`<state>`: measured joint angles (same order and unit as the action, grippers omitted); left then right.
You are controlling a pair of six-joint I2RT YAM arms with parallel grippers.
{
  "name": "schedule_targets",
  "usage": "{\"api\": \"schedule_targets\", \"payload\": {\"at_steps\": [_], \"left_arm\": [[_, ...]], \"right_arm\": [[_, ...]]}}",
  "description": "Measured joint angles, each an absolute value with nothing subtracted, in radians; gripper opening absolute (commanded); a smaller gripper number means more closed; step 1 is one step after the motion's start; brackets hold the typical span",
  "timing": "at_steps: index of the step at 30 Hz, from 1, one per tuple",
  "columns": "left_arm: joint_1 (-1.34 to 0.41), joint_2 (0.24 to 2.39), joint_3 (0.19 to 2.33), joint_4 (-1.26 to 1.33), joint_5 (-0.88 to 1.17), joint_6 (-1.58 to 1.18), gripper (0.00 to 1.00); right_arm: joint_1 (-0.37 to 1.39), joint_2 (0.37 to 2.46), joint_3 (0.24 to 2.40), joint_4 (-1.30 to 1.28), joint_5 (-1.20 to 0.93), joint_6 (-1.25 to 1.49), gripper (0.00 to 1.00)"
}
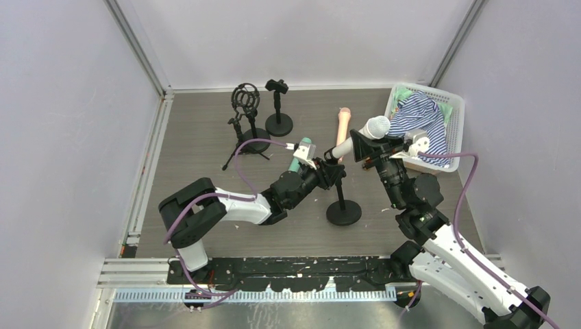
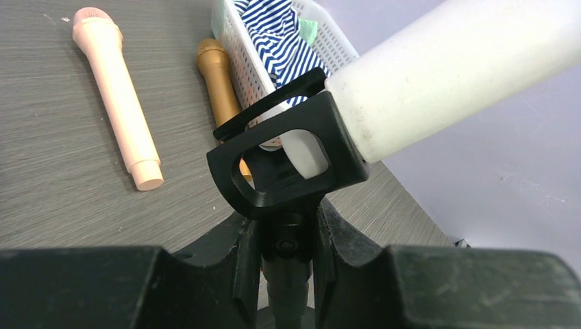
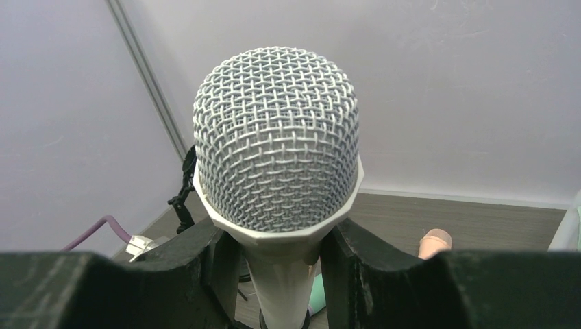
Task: Attach the microphones to the stand
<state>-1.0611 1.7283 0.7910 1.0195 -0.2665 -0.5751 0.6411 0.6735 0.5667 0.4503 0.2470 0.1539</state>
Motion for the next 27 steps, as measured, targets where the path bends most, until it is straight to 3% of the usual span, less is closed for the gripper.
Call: {"api": "schedule_targets", "payload": {"at_steps": [27], "left_arm": [[-1.061, 1.735, 0.796, 1.019, -0.285, -0.577, 0.01]], "right_arm": [[0.644, 0.780, 0.575, 0.558, 0.278, 0.147, 0.00]]}}
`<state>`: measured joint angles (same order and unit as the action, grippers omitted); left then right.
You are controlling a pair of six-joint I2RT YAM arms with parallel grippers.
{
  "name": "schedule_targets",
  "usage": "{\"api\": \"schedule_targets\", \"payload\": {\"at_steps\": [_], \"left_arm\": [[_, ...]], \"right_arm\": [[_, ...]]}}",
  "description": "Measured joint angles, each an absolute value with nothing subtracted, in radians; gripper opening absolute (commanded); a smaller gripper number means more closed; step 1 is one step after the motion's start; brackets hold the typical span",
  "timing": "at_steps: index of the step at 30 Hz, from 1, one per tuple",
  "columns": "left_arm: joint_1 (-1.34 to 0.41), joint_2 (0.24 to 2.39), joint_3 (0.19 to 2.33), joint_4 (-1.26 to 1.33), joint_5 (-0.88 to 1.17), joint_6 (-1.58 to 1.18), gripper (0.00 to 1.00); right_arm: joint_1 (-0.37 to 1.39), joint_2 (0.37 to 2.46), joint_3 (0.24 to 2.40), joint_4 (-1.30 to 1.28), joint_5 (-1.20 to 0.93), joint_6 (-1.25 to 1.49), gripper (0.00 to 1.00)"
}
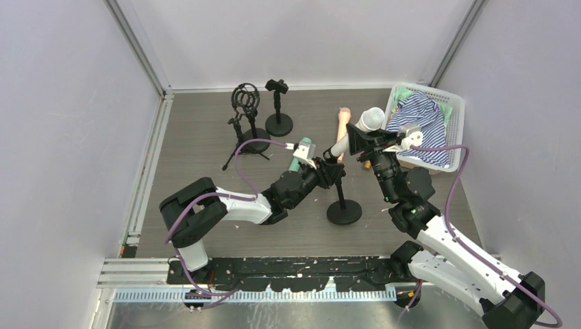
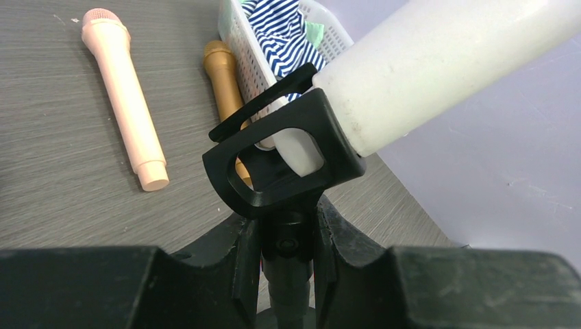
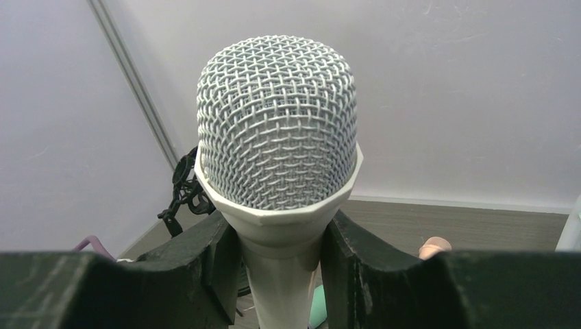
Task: Attach the microphones to the stand
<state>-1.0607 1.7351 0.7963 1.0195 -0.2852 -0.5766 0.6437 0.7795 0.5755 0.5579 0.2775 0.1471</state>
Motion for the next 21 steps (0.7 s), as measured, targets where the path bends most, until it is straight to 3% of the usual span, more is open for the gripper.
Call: {"api": "schedule_targets", "payload": {"at_steps": [21], "left_arm": [[-1.061, 1.736, 0.796, 1.020, -0.278, -0.579, 0.01]], "right_arm": [[0.732, 0.849, 0.588, 0.594, 0.374, 0.065, 0.01]]}}
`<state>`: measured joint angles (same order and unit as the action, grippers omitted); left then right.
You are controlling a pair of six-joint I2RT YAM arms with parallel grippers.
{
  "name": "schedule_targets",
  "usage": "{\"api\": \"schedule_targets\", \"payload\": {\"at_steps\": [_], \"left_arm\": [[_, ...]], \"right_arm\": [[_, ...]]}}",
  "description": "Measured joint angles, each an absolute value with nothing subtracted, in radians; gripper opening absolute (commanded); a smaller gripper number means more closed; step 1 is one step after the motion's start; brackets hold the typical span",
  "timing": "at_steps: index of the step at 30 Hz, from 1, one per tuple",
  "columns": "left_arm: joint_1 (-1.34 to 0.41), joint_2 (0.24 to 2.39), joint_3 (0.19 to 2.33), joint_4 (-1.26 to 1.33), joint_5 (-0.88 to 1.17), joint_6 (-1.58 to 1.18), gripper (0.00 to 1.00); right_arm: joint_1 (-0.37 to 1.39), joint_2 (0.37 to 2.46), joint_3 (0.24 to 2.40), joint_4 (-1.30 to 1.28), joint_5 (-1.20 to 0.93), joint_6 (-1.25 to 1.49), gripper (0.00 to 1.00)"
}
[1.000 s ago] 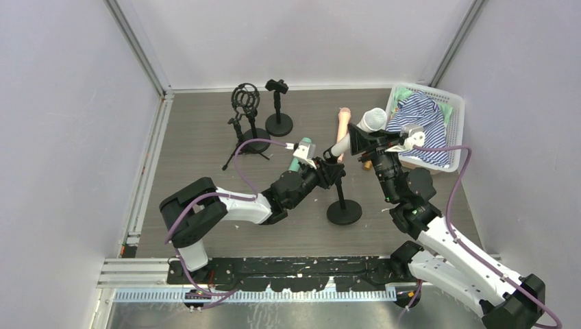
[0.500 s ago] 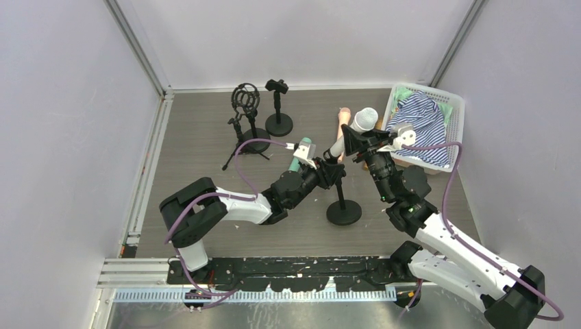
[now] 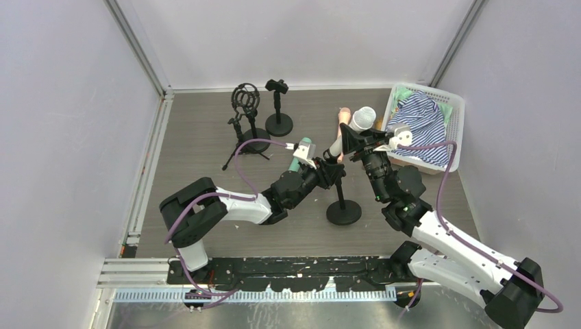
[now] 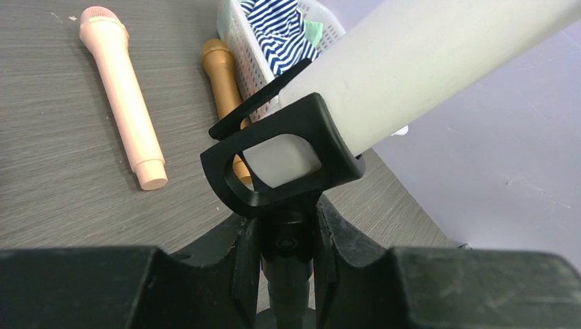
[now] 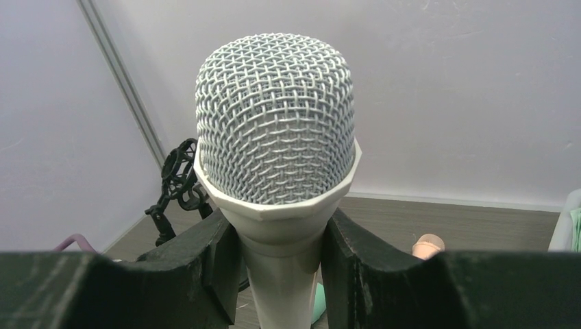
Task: Attach the microphones to the stand
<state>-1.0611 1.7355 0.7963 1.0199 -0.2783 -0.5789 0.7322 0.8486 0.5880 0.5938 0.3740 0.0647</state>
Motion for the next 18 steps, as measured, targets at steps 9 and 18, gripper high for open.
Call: {"api": "schedule_targets", "payload": {"at_steps": [9, 18], "left_arm": [[-1.061, 1.736, 0.795, 1.019, -0.297, -0.599, 0.01], [-1.056, 1.735, 0.791, 1.019, -0.317, -0.629, 0.00]], "right_arm": [[0.732, 0.870, 0.553, 0.659, 0.377, 0.083, 0.01], [0.732, 0.915, 0.539, 0.714, 0.377, 0.100, 0.00]]}}
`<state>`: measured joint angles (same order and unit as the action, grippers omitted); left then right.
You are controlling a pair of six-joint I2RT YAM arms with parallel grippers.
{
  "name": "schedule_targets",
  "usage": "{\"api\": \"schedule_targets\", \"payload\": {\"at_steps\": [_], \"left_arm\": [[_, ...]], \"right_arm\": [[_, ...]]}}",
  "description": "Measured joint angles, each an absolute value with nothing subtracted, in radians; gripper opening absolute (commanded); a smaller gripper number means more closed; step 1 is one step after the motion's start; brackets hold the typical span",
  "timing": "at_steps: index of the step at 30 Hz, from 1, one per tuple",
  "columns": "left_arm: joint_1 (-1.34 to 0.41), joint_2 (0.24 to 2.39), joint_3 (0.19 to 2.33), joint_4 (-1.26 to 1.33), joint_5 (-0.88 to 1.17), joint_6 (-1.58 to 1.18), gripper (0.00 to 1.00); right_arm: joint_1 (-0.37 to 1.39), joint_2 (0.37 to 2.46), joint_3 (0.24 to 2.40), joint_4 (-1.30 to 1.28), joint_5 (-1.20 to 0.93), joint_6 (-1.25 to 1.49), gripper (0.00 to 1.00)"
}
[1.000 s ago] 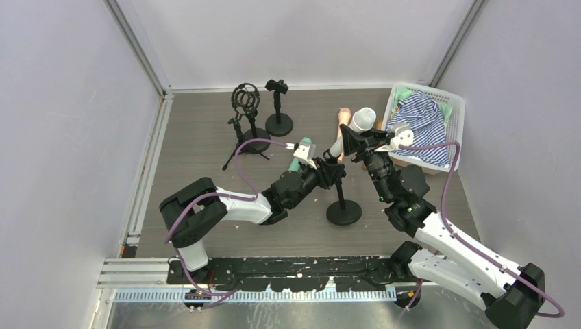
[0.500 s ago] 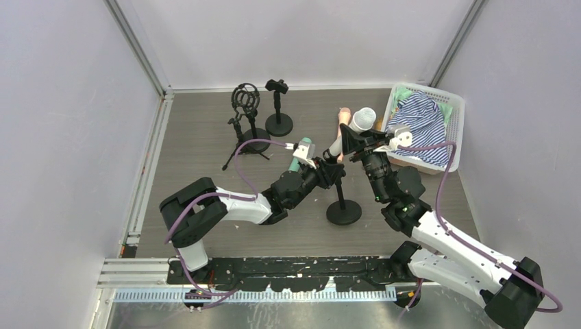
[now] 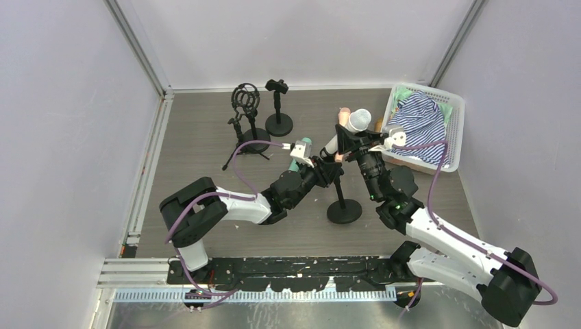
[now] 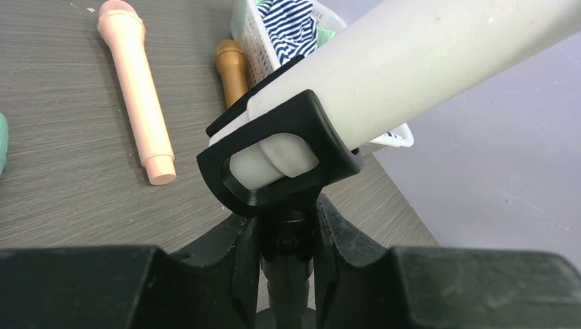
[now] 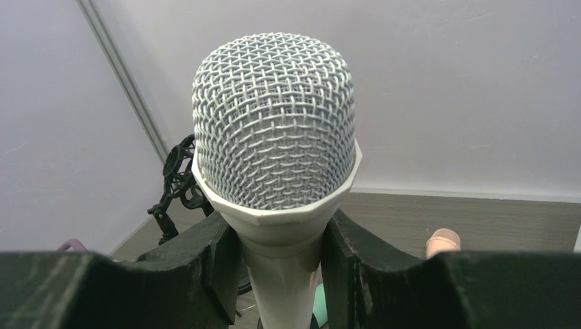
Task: Attach the microphones to the stand
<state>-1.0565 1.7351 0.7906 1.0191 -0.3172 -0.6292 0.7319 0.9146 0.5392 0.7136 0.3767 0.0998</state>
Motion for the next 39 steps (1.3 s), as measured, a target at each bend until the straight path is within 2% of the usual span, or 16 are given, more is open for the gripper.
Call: {"api": "schedule_targets", "payload": {"at_steps": [24, 39], "left_arm": [[-1.053, 1.710, 0.790, 0.955, -0.335, -0.653, 0.01], [-1.054, 1.679, 0.790, 0.897, -0.307, -0.597, 0.00]], "right_arm": [[0.731, 1.055, 0.527, 0.851, 0.356, 0.124, 0.01], [0.731, 1.069, 0.536, 0.843, 0.315, 0.123, 0.01]]}}
